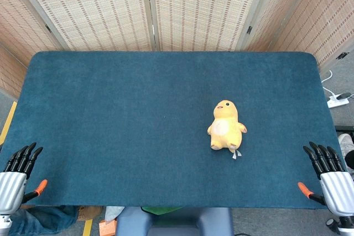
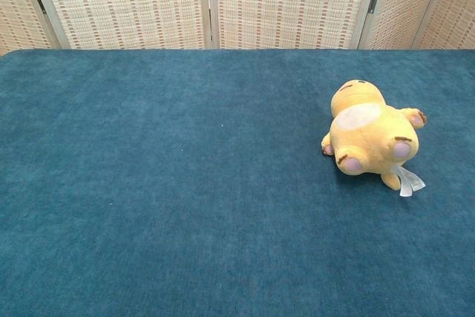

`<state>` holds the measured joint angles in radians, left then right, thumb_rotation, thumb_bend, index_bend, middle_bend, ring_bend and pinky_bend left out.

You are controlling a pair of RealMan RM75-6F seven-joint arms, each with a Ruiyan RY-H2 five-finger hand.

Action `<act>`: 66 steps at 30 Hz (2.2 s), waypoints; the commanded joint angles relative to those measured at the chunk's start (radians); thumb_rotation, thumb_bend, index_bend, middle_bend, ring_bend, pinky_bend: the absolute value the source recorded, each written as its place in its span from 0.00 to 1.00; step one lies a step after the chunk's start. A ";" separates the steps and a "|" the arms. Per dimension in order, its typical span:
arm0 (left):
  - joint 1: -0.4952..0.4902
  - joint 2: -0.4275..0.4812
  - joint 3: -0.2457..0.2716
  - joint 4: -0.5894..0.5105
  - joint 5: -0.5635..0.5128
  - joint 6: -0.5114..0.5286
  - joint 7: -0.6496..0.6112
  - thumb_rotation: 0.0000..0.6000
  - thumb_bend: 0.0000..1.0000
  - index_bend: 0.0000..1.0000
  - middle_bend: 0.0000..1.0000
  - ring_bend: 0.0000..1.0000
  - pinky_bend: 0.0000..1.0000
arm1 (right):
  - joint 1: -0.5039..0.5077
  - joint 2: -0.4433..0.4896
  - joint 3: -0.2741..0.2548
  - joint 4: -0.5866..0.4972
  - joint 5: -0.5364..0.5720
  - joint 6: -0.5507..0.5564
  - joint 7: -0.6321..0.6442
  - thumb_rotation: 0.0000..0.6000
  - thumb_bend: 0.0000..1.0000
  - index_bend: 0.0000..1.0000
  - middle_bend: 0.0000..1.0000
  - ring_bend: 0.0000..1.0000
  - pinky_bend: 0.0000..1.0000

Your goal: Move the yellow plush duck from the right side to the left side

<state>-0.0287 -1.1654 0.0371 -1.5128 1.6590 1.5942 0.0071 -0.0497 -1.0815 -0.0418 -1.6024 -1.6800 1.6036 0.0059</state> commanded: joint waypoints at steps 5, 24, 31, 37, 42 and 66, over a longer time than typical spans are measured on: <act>-0.002 -0.001 -0.009 0.000 0.000 0.008 0.002 1.00 0.29 0.00 0.00 0.00 0.13 | 0.018 -0.009 0.006 0.020 0.003 -0.023 0.010 1.00 0.19 0.00 0.00 0.00 0.00; -0.017 0.016 -0.024 0.002 -0.034 -0.019 -0.048 1.00 0.29 0.00 0.00 0.00 0.13 | 0.462 -0.141 0.150 0.046 0.138 -0.617 -0.030 1.00 0.19 0.00 0.00 0.00 0.00; -0.023 0.025 -0.023 0.007 -0.044 -0.038 -0.062 1.00 0.29 0.00 0.00 0.00 0.13 | 0.560 -0.249 0.176 0.158 0.234 -0.742 -0.043 1.00 0.19 0.00 0.00 0.00 0.00; -0.025 0.031 -0.021 0.007 -0.041 -0.041 -0.078 1.00 0.29 0.00 0.00 0.00 0.13 | 0.595 -0.310 0.158 0.227 0.236 -0.765 -0.017 1.00 0.23 0.00 0.03 0.00 0.07; -0.024 0.035 -0.019 0.007 -0.041 -0.040 -0.090 1.00 0.29 0.00 0.00 0.00 0.13 | 0.585 -0.367 0.146 0.285 0.188 -0.668 -0.028 1.00 0.34 0.32 0.54 0.40 0.65; -0.024 0.056 -0.019 0.000 -0.054 -0.046 -0.147 1.00 0.29 0.02 0.00 0.00 0.13 | 0.772 -0.644 0.191 0.296 -0.046 -0.445 -0.040 1.00 0.54 0.68 0.77 0.66 0.92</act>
<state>-0.0520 -1.1112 0.0191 -1.5125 1.6069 1.5496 -0.1380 0.6923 -1.6831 0.1373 -1.3024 -1.7373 1.2010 -0.0129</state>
